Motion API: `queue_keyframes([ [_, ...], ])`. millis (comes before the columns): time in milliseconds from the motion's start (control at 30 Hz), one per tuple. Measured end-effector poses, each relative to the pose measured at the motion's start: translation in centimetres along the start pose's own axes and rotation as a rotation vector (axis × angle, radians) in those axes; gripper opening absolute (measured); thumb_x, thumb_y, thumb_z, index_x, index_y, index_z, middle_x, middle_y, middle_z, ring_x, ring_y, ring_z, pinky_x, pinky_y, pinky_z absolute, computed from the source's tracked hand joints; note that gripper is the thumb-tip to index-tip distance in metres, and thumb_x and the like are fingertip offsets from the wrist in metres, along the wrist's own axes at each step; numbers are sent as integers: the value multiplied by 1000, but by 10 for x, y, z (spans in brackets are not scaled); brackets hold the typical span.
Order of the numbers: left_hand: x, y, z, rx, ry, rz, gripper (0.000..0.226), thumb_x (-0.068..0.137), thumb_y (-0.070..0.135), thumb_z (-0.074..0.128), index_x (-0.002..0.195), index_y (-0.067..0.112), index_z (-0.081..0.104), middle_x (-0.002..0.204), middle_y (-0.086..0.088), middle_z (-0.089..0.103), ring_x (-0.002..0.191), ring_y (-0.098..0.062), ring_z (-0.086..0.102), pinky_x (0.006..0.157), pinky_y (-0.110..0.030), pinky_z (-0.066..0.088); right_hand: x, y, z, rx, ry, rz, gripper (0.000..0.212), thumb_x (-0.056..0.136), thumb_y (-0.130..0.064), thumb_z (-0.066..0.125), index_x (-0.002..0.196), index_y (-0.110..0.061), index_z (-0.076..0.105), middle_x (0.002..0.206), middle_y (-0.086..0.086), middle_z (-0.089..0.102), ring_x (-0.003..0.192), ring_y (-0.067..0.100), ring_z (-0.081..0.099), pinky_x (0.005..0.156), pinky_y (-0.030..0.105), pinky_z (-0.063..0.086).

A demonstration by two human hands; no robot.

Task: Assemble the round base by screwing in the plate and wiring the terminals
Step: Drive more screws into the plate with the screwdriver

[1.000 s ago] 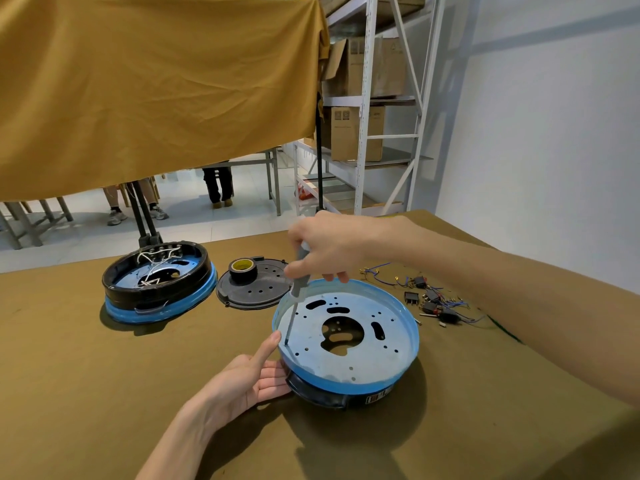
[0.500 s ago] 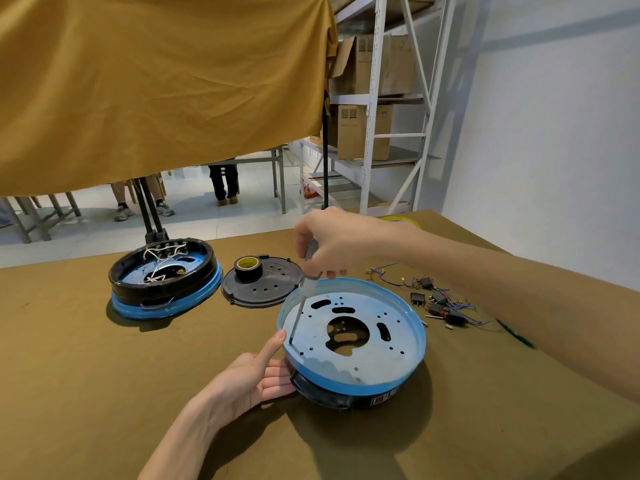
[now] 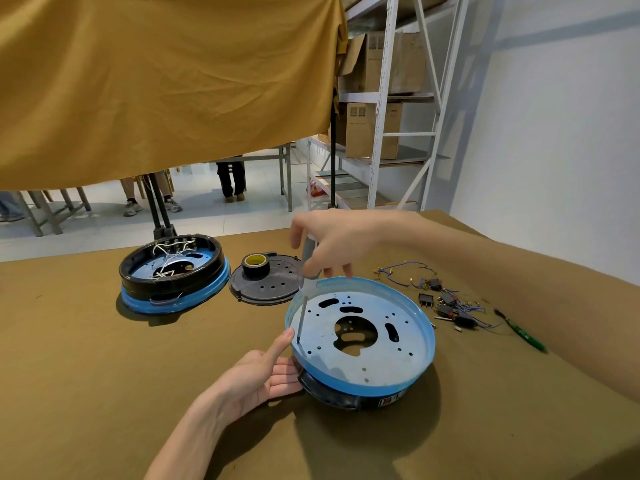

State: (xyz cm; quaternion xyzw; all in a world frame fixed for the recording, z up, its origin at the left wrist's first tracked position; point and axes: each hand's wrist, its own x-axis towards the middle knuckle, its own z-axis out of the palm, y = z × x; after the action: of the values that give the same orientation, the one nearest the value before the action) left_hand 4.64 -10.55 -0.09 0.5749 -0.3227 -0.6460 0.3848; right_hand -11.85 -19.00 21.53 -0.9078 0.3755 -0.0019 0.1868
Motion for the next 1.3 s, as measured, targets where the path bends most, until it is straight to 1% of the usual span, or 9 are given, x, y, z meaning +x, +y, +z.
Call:
queue_keyframes([
  [167, 0, 0, 1, -1, 8, -6, 96, 59, 65, 76, 123, -5, 60, 107, -21, 77, 99, -31, 77, 71, -33, 64, 5, -2, 10, -138, 135, -19, 35, 100, -45, 59, 113, -14, 51, 74, 6, 73, 48, 17, 69, 40, 24, 52],
  [300, 1, 0, 0, -1, 3, -4, 98, 60, 66, 76, 124, -6, 59, 108, -22, 77, 101, -31, 77, 74, -33, 64, 3, -3, 3, -62, 23, -41, 31, 94, -23, 67, 120, -17, 50, 78, 4, 72, 49, 9, 68, 41, 20, 49],
  [433, 1, 0, 0, -1, 3, -5, 98, 60, 66, 76, 125, -5, 59, 109, -22, 77, 101, -31, 77, 76, -35, 65, 6, -3, 8, -177, 102, -25, 35, 99, -44, 60, 114, -13, 56, 70, 6, 73, 51, 18, 71, 40, 22, 50],
  [567, 2, 0, 0, -1, 5, -11, 98, 59, 66, 77, 124, -5, 59, 108, -22, 77, 100, -32, 77, 76, -35, 65, 0, -2, 3, -46, 16, -38, 30, 94, -22, 69, 118, -15, 52, 84, 8, 73, 58, 16, 73, 42, 22, 50],
  [700, 2, 0, 0, -11, 8, -9, 101, 56, 66, 78, 124, -6, 59, 108, -23, 77, 100, -32, 77, 73, -34, 65, 1, -3, 9, -156, 97, -26, 35, 99, -44, 61, 112, -12, 53, 79, 7, 73, 48, 12, 69, 40, 21, 49],
  [833, 3, 0, 0, -5, 16, -9, 101, 55, 67, 78, 123, -6, 59, 107, -22, 77, 99, -31, 77, 72, -33, 64, -3, -1, 1, -107, 4, -45, 25, 96, -25, 68, 113, -13, 54, 73, 6, 74, 48, 12, 69, 43, 20, 50],
  [967, 3, 0, 0, -16, 25, -17, 98, 57, 66, 77, 122, -5, 60, 106, -22, 77, 98, -32, 77, 72, -34, 65, 0, -1, 3, -184, 43, -35, 33, 100, -44, 61, 105, -11, 57, 72, 10, 73, 48, 17, 70, 41, 21, 49],
  [1100, 5, -1, -2, -20, 21, -20, 93, 64, 65, 75, 122, -5, 60, 106, -23, 77, 99, -32, 77, 72, -33, 64, -6, 2, -7, -93, -81, -41, 27, 94, -28, 72, 108, -17, 52, 75, 7, 72, 52, 17, 71, 46, 24, 53],
  [1300, 2, 1, 0, -17, 23, -30, 89, 65, 64, 74, 121, -4, 61, 105, -21, 78, 98, -30, 77, 70, -33, 64, 0, -4, -2, -198, -21, -41, 36, 96, -39, 68, 103, -6, 60, 69, 9, 73, 43, 14, 63, 41, 21, 47],
])
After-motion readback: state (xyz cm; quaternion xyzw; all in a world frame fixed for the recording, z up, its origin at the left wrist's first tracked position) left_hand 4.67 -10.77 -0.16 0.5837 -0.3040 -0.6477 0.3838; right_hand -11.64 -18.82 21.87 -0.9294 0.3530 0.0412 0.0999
